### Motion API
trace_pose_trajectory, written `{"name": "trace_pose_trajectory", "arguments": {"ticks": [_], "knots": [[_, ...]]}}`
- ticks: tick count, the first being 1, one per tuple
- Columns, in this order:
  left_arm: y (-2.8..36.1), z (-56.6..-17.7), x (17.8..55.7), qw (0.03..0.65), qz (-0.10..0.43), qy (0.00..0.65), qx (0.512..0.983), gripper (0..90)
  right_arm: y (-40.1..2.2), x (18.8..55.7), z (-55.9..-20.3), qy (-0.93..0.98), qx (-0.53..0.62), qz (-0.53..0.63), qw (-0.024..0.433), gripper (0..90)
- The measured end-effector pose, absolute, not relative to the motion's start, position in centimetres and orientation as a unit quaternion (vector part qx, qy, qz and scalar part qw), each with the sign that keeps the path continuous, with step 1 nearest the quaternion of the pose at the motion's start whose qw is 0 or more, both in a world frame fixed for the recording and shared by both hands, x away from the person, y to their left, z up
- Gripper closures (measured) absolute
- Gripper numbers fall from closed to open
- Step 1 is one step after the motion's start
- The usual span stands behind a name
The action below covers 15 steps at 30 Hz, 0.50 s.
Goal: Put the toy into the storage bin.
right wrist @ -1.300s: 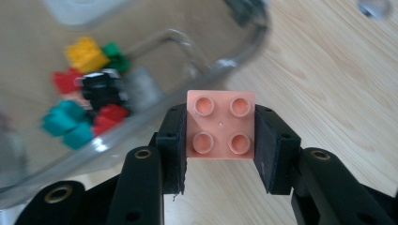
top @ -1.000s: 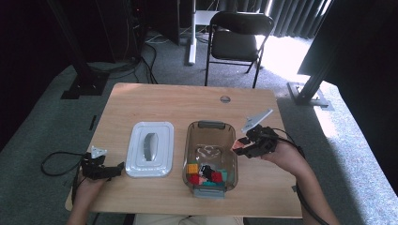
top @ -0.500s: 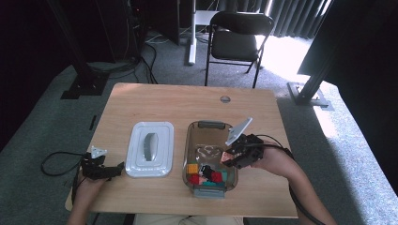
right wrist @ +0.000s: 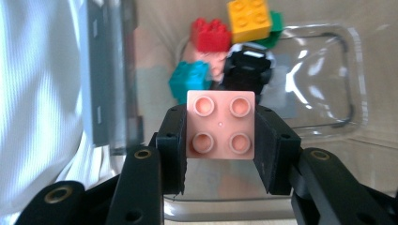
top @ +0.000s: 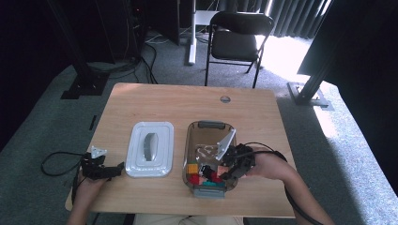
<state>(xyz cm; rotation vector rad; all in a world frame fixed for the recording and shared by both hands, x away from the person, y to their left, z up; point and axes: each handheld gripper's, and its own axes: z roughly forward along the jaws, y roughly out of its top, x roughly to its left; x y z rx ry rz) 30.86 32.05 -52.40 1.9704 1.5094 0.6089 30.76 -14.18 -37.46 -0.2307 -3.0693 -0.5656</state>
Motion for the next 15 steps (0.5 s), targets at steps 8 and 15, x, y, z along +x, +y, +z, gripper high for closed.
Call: {"name": "trace_pose_trajectory", "arguments": {"ticks": [8, 15], "knots": [[32.0, -52.4, 30.9, 0.289, 0.228, 0.566, 0.738, 0.5, -13.5, 30.7, -38.4, -0.987, -0.055, -0.15, 0.02, 58.6], [32.0, -52.4, 30.9, 0.289, 0.228, 0.565, 0.738, 0.5, -13.0, 30.6, -39.2, -0.991, -0.041, -0.126, 0.034, 58.5]]}}
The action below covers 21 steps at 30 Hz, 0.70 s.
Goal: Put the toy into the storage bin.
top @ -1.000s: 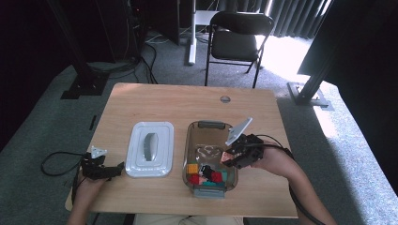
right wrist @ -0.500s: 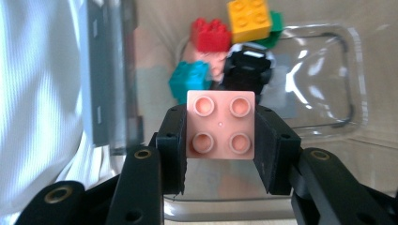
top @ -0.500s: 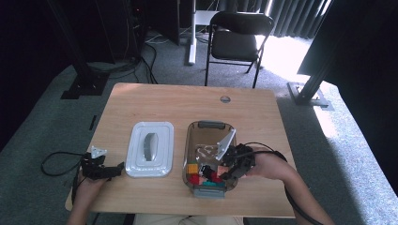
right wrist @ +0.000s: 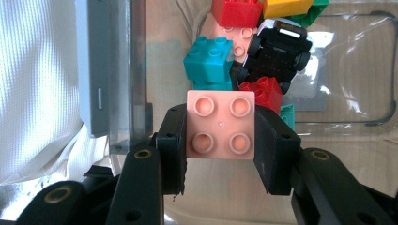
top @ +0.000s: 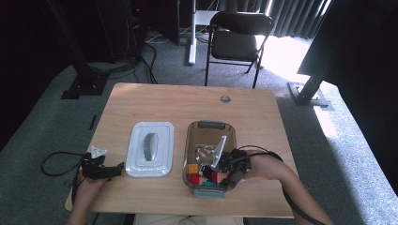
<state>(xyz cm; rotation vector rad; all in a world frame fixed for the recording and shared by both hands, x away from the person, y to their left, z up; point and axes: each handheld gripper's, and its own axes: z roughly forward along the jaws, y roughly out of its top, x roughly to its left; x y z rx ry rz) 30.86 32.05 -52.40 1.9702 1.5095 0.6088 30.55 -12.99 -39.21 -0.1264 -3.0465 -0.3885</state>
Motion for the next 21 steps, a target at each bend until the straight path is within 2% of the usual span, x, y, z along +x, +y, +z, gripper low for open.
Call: {"name": "trace_pose_trajectory", "arguments": {"ticks": [11, 21], "knots": [[32.0, -52.4, 30.9, 0.289, 0.228, 0.566, 0.738, 0.5, -12.0, 31.2, -40.4, -0.993, -0.049, -0.094, 0.055, 58.5], [32.1, -52.4, 30.9, 0.289, 0.228, 0.566, 0.738, 0.5, -11.6, 31.6, -41.1, -0.994, -0.06, -0.068, 0.057, 58.4]]}}
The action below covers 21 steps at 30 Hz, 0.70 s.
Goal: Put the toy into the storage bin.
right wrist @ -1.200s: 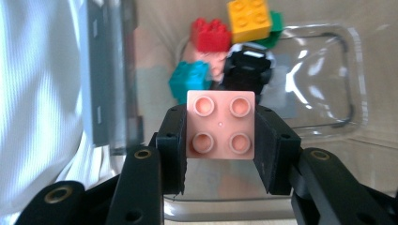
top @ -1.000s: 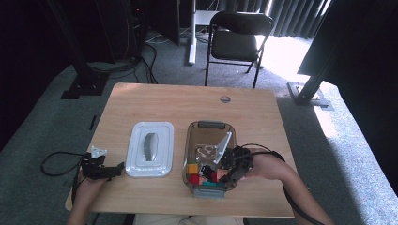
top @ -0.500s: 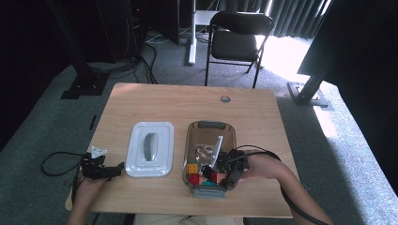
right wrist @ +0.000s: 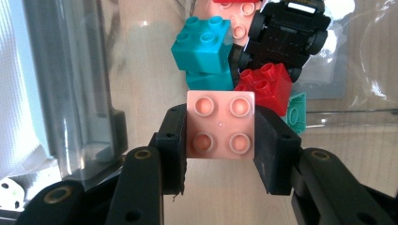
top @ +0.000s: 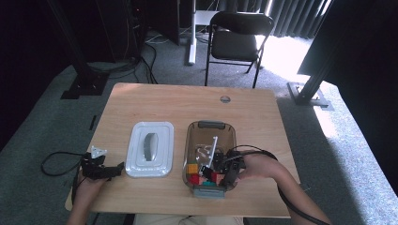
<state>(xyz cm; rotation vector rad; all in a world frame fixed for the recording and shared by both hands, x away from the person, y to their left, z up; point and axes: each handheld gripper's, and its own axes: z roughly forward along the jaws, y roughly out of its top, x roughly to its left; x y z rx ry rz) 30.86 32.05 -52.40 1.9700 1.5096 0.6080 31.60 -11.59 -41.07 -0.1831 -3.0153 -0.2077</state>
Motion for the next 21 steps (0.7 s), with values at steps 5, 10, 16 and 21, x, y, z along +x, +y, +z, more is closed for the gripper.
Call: {"name": "trace_pose_trajectory", "arguments": {"ticks": [5, 10, 16, 21], "knots": [[32.05, -52.4, 30.86, 0.289, 0.228, 0.566, 0.738, 0.5, -11.5, 31.54, -41.12, -0.995, -0.059, -0.063, 0.05, 58.3], [32.05, -52.4, 30.86, 0.289, 0.228, 0.565, 0.738, 0.5, -11.38, 31.36, -41.19, -0.997, -0.049, -0.05, 0.045, 58.0], [32.05, -52.4, 30.86, 0.289, 0.228, 0.566, 0.738, 0.5, -11.36, 31.35, -41.22, -0.996, -0.052, -0.046, 0.047, 54.2], [32.05, -52.4, 30.86, 0.289, 0.228, 0.566, 0.738, 0.5, -11.71, 31.49, -41.17, -0.995, -0.063, -0.061, 0.049, 48.6]]}}
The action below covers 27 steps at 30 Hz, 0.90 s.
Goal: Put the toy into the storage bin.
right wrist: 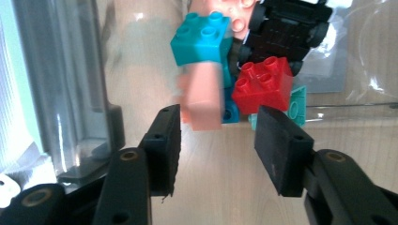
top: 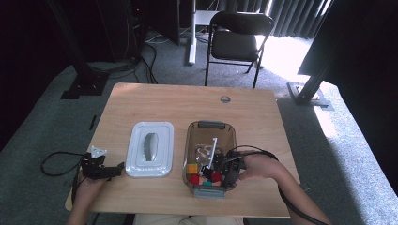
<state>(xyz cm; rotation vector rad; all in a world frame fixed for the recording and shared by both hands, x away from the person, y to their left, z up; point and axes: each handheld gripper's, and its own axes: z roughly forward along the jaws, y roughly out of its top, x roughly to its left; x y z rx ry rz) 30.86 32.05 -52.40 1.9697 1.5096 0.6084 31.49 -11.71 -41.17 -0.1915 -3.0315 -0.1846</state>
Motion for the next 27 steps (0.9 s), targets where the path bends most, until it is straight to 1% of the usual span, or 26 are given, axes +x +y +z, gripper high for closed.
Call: {"name": "trace_pose_trajectory", "arguments": {"ticks": [3, 10, 11, 14, 15, 17, 21, 22, 23, 27], "knots": [[32.0, -52.4, 30.9, 0.289, 0.228, 0.566, 0.738, 0.5, -12.3, 32.1, -40.8, -0.99, -0.097, -0.096, 0.04, 42.3], [32.1, -52.4, 30.9, 0.288, 0.227, 0.565, 0.738, 0.5, -13.9, 32.6, -39.5, -0.974, -0.14, -0.176, 0.017, 37.1], [32.1, -52.4, 30.9, 0.289, 0.227, 0.566, 0.738, 0.5, -14.6, 32.9, -39.2, -0.966, -0.159, -0.201, 0.011, 35.6], [32.1, -52.4, 30.9, 0.289, 0.227, 0.566, 0.738, 0.5, -15.1, 33.0, -39.1, -0.96, -0.172, -0.221, 0.004, 34.3], [32.0, -52.4, 30.9, 0.289, 0.227, 0.566, 0.738, 0.5, -15.8, 33.1, -39.0, -0.952, -0.185, -0.245, -0.001, 31.2], [32.1, -52.4, 30.9, 0.288, 0.227, 0.566, 0.739, 0.5, -16.3, 33.1, -39.0, -0.945, -0.197, -0.261, -0.005, 28.4], [32.0, -52.4, 30.9, 0.289, 0.227, 0.566, 0.738, 0.5, -17.4, 33.3, -38.8, -0.925, -0.221, -0.31, -0.006, 24.6], [32.0, -52.4, 30.9, 0.289, 0.227, 0.566, 0.738, 0.5, -17.6, 33.3, -38.8, -0.921, -0.226, -0.319, -0.004, 21.2], [32.0, -52.4, 30.9, 0.289, 0.228, 0.566, 0.738, 0.5, -17.8, 33.2, -38.7, -0.917, -0.225, -0.33, -0.004, 15.9], [32.0, -52.4, 30.9, 0.289, 0.228, 0.566, 0.738, 0.5, -18.7, 32.7, -38.4, -0.903, -0.22, -0.366, -0.031, 13.4]]}}
